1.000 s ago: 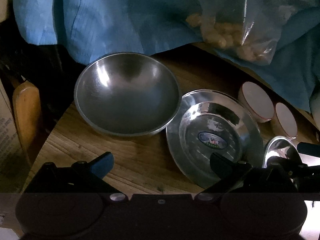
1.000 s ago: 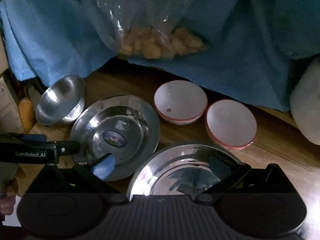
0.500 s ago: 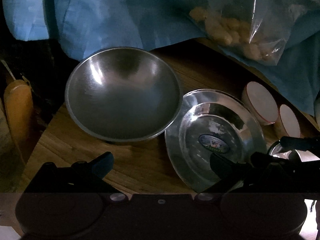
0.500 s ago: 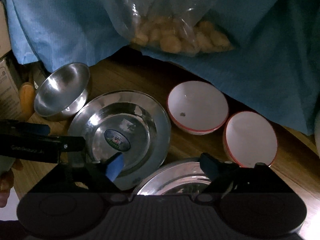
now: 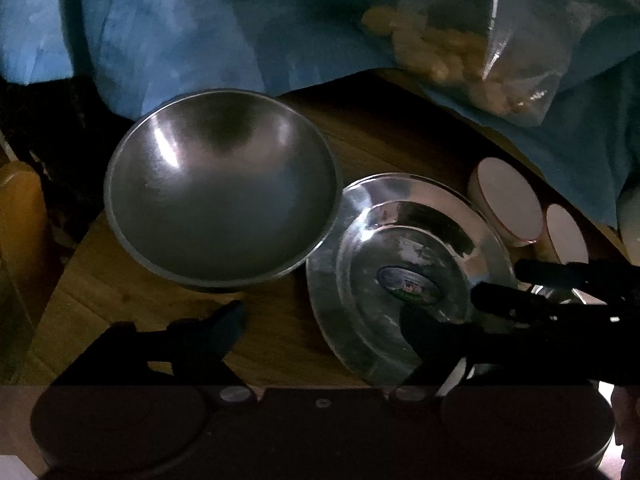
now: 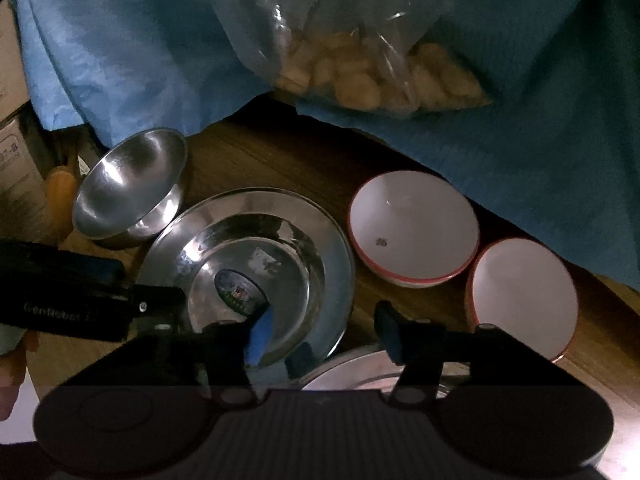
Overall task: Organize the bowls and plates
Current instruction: 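Close the left gripper on the labeled plate rim while the right gripper grips its other rim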
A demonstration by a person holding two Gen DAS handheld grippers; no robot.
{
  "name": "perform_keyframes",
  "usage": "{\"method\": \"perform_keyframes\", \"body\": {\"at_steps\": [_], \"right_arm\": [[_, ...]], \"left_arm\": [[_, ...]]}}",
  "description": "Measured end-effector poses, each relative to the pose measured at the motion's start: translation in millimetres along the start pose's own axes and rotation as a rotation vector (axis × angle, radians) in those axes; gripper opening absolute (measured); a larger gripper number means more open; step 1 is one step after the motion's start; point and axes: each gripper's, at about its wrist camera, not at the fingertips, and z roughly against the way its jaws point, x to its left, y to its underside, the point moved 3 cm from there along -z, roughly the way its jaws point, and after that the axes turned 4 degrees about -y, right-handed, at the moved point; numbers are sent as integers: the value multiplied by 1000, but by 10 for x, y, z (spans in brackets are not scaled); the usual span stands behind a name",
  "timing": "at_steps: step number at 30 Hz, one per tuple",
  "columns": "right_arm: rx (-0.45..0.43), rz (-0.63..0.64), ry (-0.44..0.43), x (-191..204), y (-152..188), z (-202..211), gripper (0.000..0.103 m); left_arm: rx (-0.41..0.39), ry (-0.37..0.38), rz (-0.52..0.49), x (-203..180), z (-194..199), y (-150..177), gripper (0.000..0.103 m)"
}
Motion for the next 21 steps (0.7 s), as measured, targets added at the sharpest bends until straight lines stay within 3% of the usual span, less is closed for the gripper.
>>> {"method": "perform_keyframes", "body": {"at_steps": [5,8,14,21], "right_arm": [[-3,-30,-14,-36,3,-50,56],[2,-39,-26,-44,9,-69,44],[0,-61,-31,-55,24,-75,36],[-6,-83,-38,-101,39,-50,30]], "left_arm": [[-4,11,-21,-48,3,9,70],[-6,21,-26,-54,22,12,61],[-6,48,-32,-47,31,19,47],[-8,63,-33,-19,32,28,40]]}}
